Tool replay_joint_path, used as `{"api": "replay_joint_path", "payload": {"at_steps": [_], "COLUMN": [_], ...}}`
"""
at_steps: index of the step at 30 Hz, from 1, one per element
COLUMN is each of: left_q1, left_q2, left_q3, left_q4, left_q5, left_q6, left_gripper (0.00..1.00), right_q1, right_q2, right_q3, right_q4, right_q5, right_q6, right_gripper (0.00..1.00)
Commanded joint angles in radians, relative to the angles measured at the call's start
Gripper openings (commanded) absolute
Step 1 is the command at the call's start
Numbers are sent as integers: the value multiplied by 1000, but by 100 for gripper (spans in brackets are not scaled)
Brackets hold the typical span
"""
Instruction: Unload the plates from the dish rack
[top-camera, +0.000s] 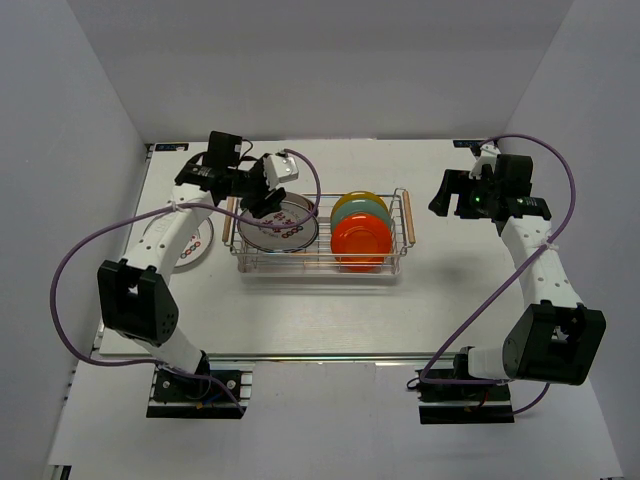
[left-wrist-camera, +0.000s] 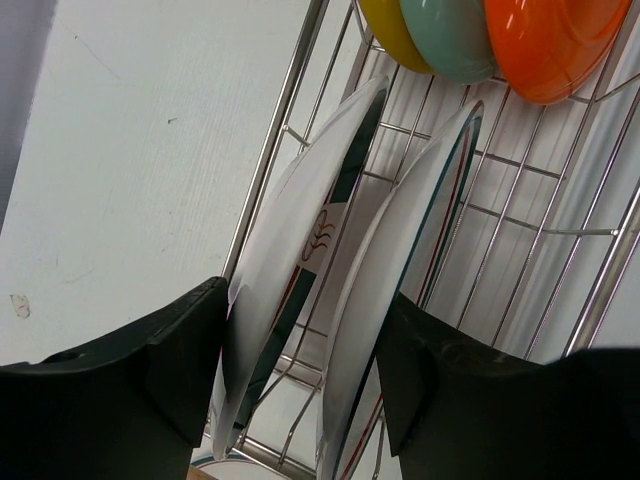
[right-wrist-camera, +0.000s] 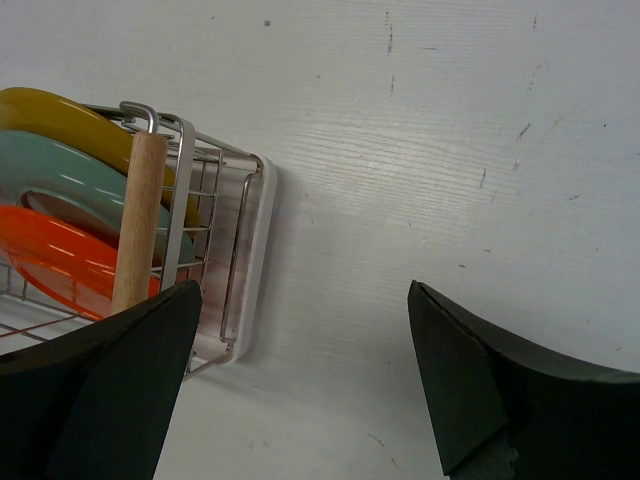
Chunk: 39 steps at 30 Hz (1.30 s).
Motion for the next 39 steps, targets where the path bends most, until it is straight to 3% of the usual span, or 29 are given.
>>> {"api": "replay_joint_path", "payload": {"at_steps": [1,7,9,19,31,35,39], "left_q1": [-6,-6,-6,-6,-6,-6,-6], "left_q2": [-85,-105,-122,-188,-113,-83,-56], "left_q3": [2,28,30,-5,-18,-13,-1], "left_q4": [12,15,13,-24,-44,-41,-50], "left_q5": [0,-18,-18,25,37,25,22], "left_q6": [-6,-7,-6,19,67,67,68], "left_gripper": [69,95,98,98,96,92,79], "right_q1": [6,6,6,6,6,6,8], "right_q2": [-5,-6,-8,-17,-2,5,5], "right_q3": [30,29,26,18,26,26,26], "right_q4": [-6,-6,-6,-1,-6,-9,-9], "right_q5": [-16,-24,-27,-38,-44,-48,-45], "right_q6": [-8,-7,-8,-14,-17,-17,-17], "right_gripper": [89,89,89,89,89,89,89]}}
